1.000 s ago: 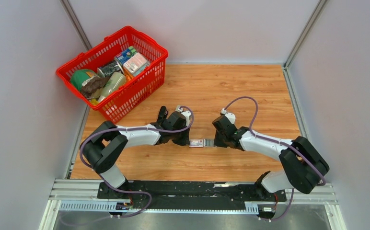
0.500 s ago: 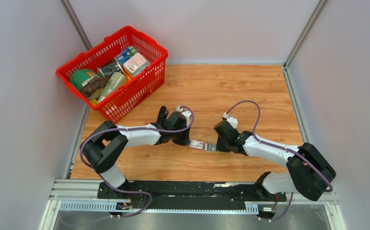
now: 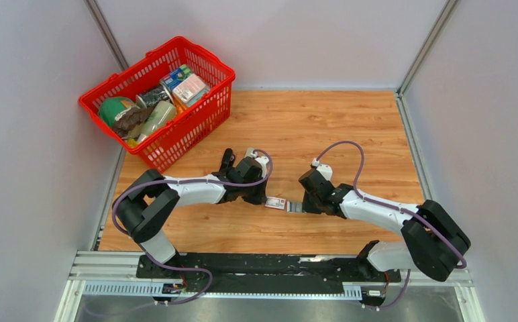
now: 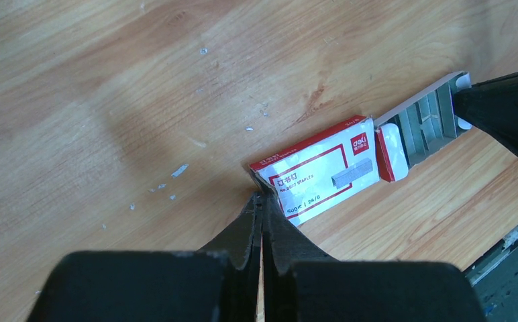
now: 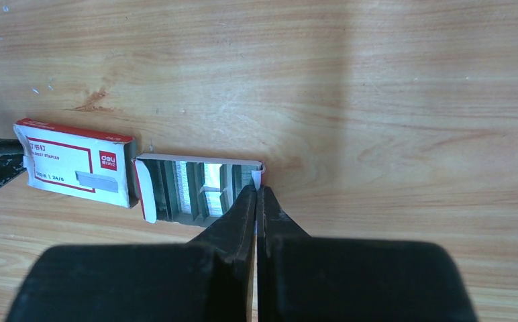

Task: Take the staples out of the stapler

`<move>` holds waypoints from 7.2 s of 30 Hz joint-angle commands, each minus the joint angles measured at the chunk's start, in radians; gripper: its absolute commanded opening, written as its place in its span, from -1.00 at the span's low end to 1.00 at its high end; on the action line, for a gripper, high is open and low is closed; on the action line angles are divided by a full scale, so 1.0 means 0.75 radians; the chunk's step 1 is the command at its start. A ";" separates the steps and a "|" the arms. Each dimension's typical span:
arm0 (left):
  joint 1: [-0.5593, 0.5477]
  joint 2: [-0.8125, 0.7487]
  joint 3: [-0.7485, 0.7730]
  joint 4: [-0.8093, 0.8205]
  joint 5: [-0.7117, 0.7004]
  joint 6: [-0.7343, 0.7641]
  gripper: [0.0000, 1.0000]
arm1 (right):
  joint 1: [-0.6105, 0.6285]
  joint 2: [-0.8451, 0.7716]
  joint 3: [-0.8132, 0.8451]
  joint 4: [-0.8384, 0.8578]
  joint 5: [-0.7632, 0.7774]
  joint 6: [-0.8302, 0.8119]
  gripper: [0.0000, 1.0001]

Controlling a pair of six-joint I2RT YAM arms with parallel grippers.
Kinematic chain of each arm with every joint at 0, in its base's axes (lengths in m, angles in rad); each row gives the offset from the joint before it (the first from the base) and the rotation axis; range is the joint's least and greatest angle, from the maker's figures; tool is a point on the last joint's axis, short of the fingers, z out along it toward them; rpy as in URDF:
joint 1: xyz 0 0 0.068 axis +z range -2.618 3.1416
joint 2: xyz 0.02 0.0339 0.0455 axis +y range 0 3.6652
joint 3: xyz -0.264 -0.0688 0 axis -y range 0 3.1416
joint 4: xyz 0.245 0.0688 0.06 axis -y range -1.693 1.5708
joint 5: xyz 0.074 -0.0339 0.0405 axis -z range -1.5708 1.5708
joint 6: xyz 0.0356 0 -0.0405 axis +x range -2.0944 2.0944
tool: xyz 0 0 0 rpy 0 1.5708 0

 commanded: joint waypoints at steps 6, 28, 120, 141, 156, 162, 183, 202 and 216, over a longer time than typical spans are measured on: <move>-0.020 0.033 -0.005 -0.066 -0.008 0.001 -1.00 | 0.012 0.066 0.036 -0.013 0.028 0.037 -1.00; -0.022 0.039 -0.016 -0.058 0.004 0.007 -1.00 | -0.020 0.115 0.103 -0.068 0.134 -0.005 -1.00; -0.057 0.068 0.017 -0.062 0.029 0.017 -1.00 | 0.061 0.150 0.314 -0.129 0.173 0.056 -0.69; -0.059 0.084 0.007 -0.041 0.033 0.009 -1.00 | 0.051 0.167 0.285 -0.070 0.128 0.062 -0.88; -0.059 0.088 0.009 -0.041 0.031 0.011 -1.00 | 0.049 0.199 0.283 -0.025 0.079 0.070 -0.84; -0.059 0.088 0.005 -0.041 0.031 0.009 -1.00 | 0.051 0.211 0.279 -0.007 0.052 0.074 -0.87; -0.061 0.088 0.007 -0.045 0.031 0.013 -1.00 | 0.051 0.142 0.250 -0.050 0.101 0.082 -0.81; -0.061 0.098 0.007 -0.041 0.033 0.011 -1.00 | 0.051 0.218 0.232 0.022 0.036 0.101 -0.81; -0.061 0.092 -0.003 -0.035 0.031 0.011 -1.00 | 0.051 0.242 0.222 0.063 -0.007 0.113 -0.83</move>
